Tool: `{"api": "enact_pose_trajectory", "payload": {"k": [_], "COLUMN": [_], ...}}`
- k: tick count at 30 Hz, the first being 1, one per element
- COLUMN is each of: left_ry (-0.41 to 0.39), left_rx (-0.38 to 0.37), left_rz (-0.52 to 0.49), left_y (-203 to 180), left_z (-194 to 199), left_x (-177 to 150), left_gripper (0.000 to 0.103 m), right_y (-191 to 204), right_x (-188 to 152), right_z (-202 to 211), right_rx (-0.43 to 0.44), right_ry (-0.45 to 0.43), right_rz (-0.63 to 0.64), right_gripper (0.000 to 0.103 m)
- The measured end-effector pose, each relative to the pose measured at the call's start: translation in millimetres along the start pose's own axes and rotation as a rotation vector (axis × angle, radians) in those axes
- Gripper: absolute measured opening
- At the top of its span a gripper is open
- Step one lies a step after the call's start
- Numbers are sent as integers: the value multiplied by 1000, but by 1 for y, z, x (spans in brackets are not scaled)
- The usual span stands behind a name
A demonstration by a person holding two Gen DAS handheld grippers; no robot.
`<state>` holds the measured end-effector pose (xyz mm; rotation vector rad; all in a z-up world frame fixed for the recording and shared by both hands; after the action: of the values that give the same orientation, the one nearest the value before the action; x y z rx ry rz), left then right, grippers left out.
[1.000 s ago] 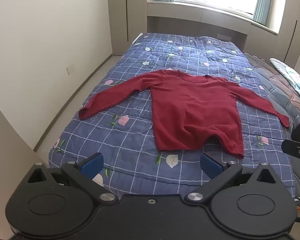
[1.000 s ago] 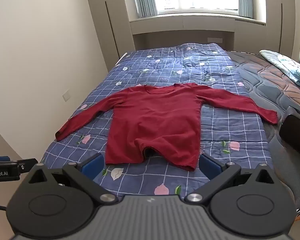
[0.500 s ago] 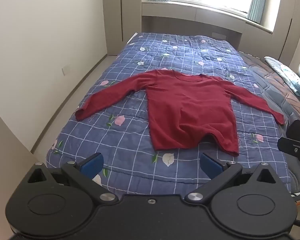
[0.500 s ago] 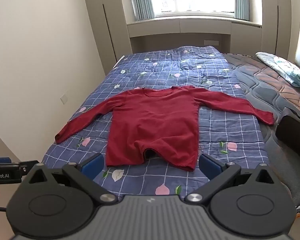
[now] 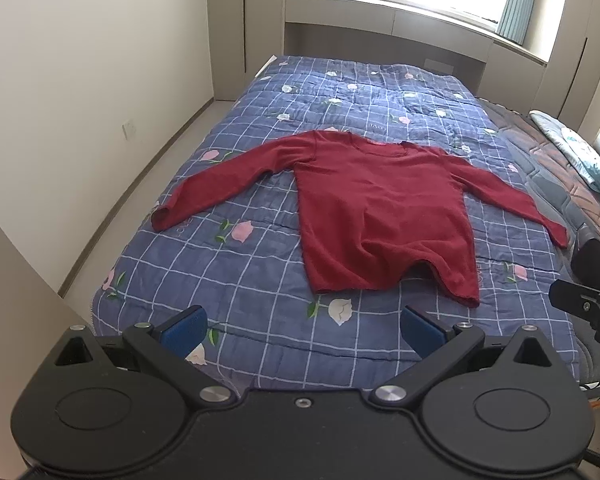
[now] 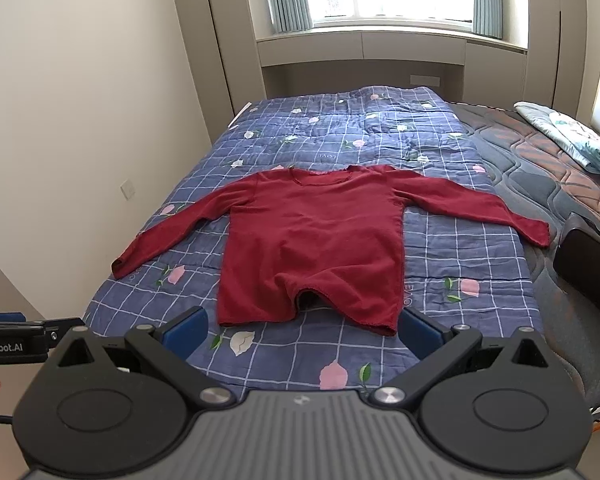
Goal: Fold small clothes
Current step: 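Move both tools over the spread red sweater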
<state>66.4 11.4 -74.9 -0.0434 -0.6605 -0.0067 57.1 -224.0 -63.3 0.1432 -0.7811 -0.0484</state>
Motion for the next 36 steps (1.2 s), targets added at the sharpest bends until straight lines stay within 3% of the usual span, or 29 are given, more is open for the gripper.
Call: {"api": "enact_pose_trajectory", "payload": {"k": [19,36], "left_ry": [83,151], "left_rx": [9,82], "left_rz": [-8,60], "left_y": [-5,-59], "left_z": [-25,-64], "left_x": [3,34], "left_gripper": [102,102], "right_y": [-13,-59], "right_x": [7,46], "right_z": [-16,-75], "right_rx": [-1,95], "right_ry": [68,176], "right_rz": [-26,30], "right_gripper": [103,103]}}
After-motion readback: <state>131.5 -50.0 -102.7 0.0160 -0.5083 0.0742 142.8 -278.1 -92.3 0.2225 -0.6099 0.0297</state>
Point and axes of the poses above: each gripper's, at about its wrist camera, not at the fingertips, and z roughly against the way its jaws point, y to its left, x to its top, the point moved 10 cm from there along -z, roughly the way its jaws point, and after that the axes turned 2 degrees about y, right-handed, at the moved point
